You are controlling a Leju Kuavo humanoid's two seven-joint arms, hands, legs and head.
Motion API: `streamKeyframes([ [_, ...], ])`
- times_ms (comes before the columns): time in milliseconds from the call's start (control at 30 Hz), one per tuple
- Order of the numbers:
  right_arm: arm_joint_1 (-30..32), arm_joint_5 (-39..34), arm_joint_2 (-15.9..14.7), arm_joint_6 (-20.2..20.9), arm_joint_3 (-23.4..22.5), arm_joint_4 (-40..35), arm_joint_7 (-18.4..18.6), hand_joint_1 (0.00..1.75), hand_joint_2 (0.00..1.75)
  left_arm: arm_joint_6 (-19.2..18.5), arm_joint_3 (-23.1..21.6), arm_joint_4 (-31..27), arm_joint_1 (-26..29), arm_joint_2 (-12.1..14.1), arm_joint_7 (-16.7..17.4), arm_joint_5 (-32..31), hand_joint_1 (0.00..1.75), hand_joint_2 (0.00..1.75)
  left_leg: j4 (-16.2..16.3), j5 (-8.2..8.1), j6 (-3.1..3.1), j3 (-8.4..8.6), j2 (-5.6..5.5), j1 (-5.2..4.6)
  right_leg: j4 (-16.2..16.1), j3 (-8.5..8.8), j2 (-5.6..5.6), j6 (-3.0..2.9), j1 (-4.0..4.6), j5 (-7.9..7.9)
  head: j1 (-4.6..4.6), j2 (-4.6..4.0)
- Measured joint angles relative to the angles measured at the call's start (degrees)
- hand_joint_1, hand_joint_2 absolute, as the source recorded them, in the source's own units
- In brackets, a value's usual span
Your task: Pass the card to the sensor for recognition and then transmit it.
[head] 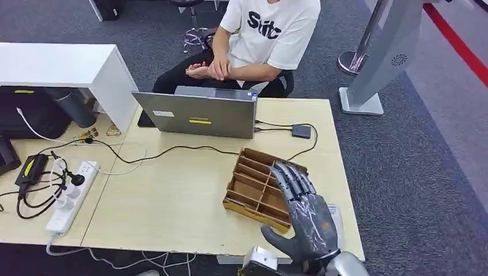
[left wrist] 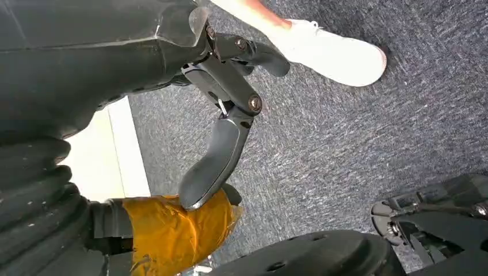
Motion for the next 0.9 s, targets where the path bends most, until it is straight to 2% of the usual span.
streamKeyframes([
  [67, 0.0, 1.1, -0.4, -0.4, 0.2, 1.3, 1.5, 0.00, 1.75, 0.0, 0.0, 0.0, 0.0, 0.1, 0.0, -0.3, 0.00, 1.75, 0.0, 0.00, 0.00, 0.00, 0.00, 0.00, 0.0, 0.00, 0.00, 0.00, 0.00, 0.00, 0.00, 0.00],
  [167, -0.1, 6.7, -1.0, -1.6, 0.6, 3.2, 4.8, 0.00, 1.75, 0.0, 0.0, 0.0, 0.0, 0.1, -0.1, -0.9, 0.00, 1.75, 0.0, 0.00, 0.00, -0.01, 0.00, 0.00, 0.0, 0.00, 0.00, 0.00, 0.00, 0.00, 0.00, 0.00],
  [433, -0.9, 10.3, -2.0, -1.7, 1.8, 7.7, 8.3, 0.00, 1.75, 0.1, 0.0, 0.0, -0.4, 0.1, 0.0, -1.5, 0.00, 1.75, 0.0, 0.00, 0.00, -0.01, -0.01, 0.00, 0.0, -0.01, 0.00, 0.00, 0.00, 0.00, 0.00, 0.00],
  [900, -1.4, 11.2, -2.6, -1.6, 3.0, 9.7, 9.7, 0.00, 1.75, 0.3, 0.0, 0.0, -0.6, 0.2, 0.3, -1.7, 0.00, 1.75, 0.0, 0.00, 0.00, -0.01, -0.01, 0.00, 0.0, -0.01, 0.00, 0.00, 0.00, 0.00, 0.00, 0.00],
])
